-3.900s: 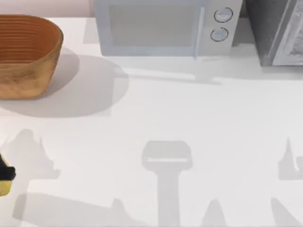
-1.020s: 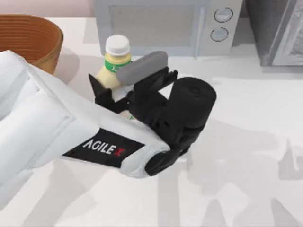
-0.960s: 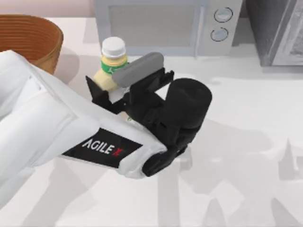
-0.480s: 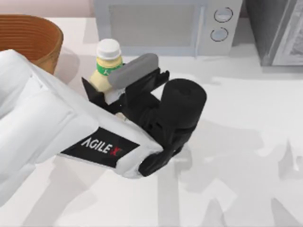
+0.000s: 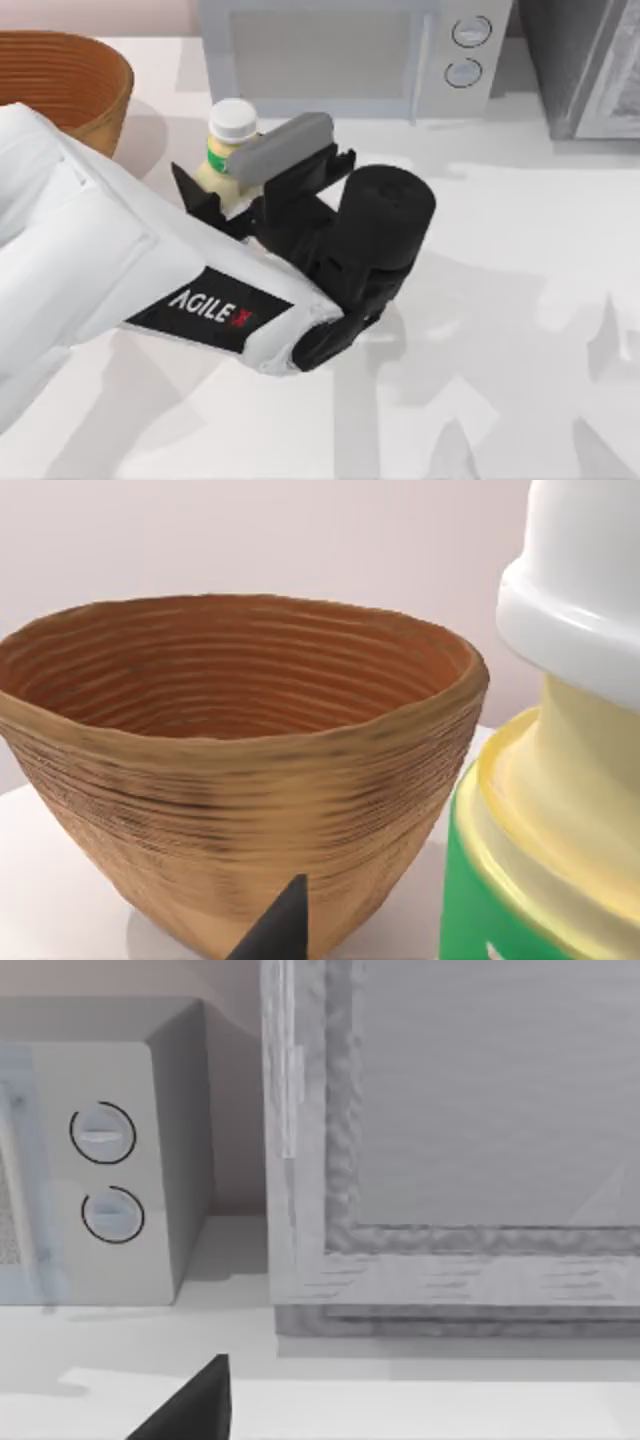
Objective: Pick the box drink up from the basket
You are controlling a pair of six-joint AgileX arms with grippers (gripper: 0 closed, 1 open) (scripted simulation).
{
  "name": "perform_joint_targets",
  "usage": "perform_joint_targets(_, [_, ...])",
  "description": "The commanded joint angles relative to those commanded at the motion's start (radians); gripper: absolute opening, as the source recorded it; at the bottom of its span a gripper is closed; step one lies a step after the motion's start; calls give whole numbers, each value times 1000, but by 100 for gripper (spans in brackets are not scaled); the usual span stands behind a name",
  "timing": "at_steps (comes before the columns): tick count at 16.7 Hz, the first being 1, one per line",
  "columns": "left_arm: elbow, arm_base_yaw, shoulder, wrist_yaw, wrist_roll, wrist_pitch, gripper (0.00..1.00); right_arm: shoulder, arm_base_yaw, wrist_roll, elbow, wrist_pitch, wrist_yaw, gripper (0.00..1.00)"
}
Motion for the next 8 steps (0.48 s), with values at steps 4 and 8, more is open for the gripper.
perform_joint_targets(4, [0,0,0,0,0,0,100,0,0,0,0,0,0,100])
perform_joint_targets(8, [0,0,0,0,0,0,100,0,0,0,0,0,0,100])
